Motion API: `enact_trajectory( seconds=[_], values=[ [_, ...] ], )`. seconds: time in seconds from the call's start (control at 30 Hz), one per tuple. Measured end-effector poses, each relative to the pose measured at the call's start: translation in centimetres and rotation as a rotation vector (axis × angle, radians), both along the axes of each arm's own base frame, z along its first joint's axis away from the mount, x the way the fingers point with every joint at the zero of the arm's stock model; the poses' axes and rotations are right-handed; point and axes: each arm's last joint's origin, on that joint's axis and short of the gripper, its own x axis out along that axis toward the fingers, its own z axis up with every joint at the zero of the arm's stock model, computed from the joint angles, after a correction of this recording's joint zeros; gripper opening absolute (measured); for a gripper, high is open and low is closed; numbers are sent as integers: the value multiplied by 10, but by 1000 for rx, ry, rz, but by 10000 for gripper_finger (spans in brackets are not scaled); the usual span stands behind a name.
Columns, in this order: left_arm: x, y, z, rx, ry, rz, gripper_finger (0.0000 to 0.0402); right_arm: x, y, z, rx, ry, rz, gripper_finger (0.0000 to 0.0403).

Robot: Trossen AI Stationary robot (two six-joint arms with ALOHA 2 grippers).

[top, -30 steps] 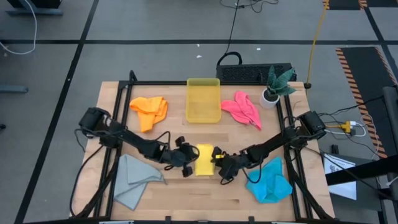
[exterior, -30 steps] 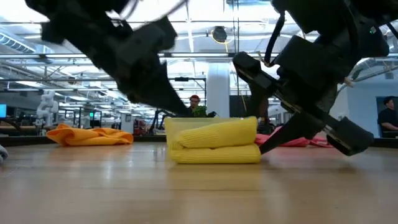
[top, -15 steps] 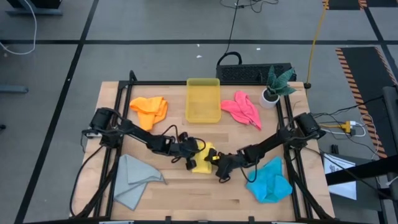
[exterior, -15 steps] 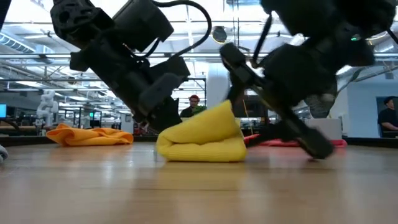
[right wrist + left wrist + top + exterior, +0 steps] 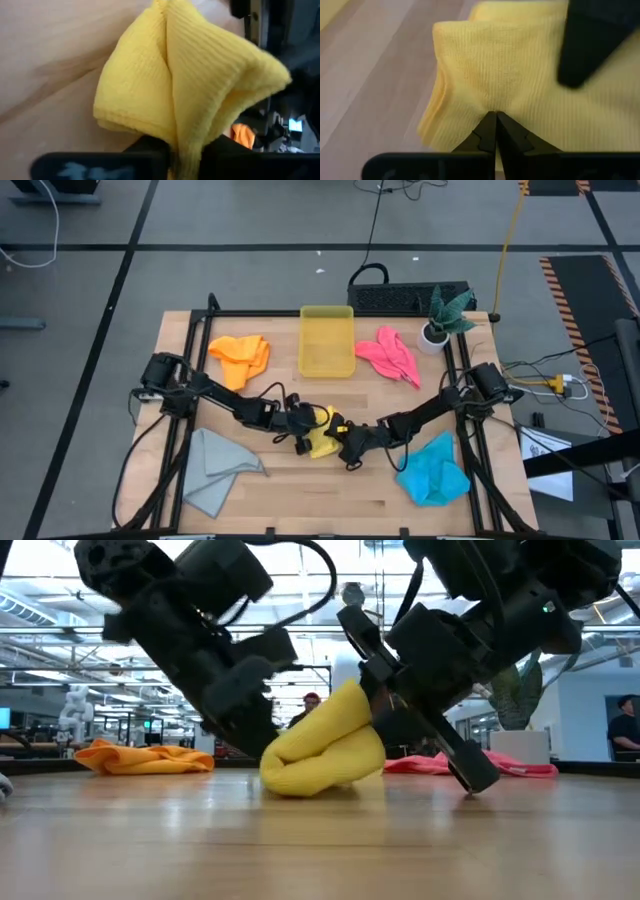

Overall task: Fold microfiber towels
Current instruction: Put the folded yellow microfiber towel into the yellow bin

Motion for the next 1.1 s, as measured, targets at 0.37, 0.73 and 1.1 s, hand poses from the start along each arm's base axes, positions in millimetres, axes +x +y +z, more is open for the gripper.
enact_trajectory(
  seconds=[0.37, 0.73, 1.1],
  values=[
    [-39, -11, 47, 112, 64, 118, 17, -16, 20, 50, 44, -115, -2, 14],
    [-59, -25, 48, 290, 80, 208, 16, -5, -65, 119, -139, -304, -95, 8],
    [-44, 15, 52, 364, 118, 203, 12, 3, -213, 116, -79, -318, -107, 7]
  ],
)
